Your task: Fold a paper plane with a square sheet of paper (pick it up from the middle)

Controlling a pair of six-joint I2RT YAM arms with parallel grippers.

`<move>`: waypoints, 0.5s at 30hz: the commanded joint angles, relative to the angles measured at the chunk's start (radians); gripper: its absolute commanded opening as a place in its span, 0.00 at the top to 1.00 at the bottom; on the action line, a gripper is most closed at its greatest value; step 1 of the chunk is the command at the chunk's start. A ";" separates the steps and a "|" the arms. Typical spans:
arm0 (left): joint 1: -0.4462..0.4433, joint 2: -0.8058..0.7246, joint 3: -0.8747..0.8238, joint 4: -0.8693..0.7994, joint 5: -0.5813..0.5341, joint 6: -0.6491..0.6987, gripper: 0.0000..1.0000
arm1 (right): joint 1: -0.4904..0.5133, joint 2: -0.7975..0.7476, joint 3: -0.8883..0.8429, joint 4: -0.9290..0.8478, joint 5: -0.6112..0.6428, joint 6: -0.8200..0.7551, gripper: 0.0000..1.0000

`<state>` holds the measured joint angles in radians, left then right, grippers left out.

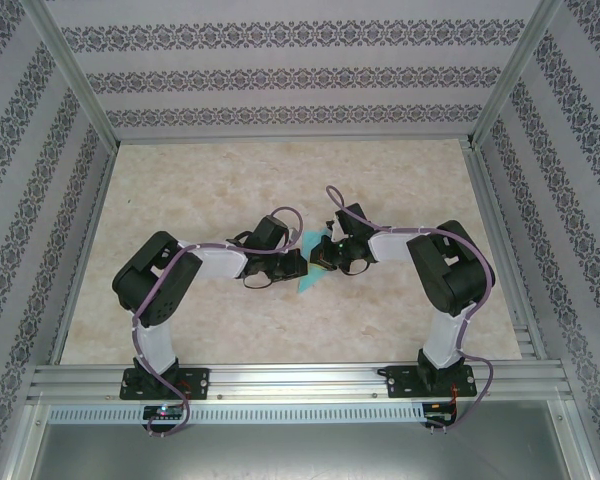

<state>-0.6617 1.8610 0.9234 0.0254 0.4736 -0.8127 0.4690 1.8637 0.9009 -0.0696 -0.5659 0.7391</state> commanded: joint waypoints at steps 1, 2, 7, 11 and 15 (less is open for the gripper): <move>-0.007 0.024 0.016 -0.063 -0.020 0.007 0.91 | -0.004 0.034 -0.039 -0.052 0.107 0.000 0.93; -0.007 0.027 0.017 -0.078 -0.026 0.010 0.91 | -0.006 0.034 -0.038 -0.052 0.106 -0.006 0.93; -0.014 0.043 0.033 -0.203 -0.067 0.056 0.92 | -0.023 0.025 -0.027 -0.035 0.095 -0.051 0.93; -0.028 0.065 0.055 -0.324 -0.124 0.124 0.93 | -0.041 0.026 -0.012 -0.009 0.059 -0.094 0.93; -0.048 0.087 0.064 -0.392 -0.171 0.172 0.94 | -0.049 0.025 -0.001 -0.013 0.047 -0.129 0.93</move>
<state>-0.6842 1.8812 1.0092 -0.1574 0.4007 -0.7151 0.4534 1.8637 0.9001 -0.0666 -0.5884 0.6720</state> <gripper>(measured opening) 0.069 0.075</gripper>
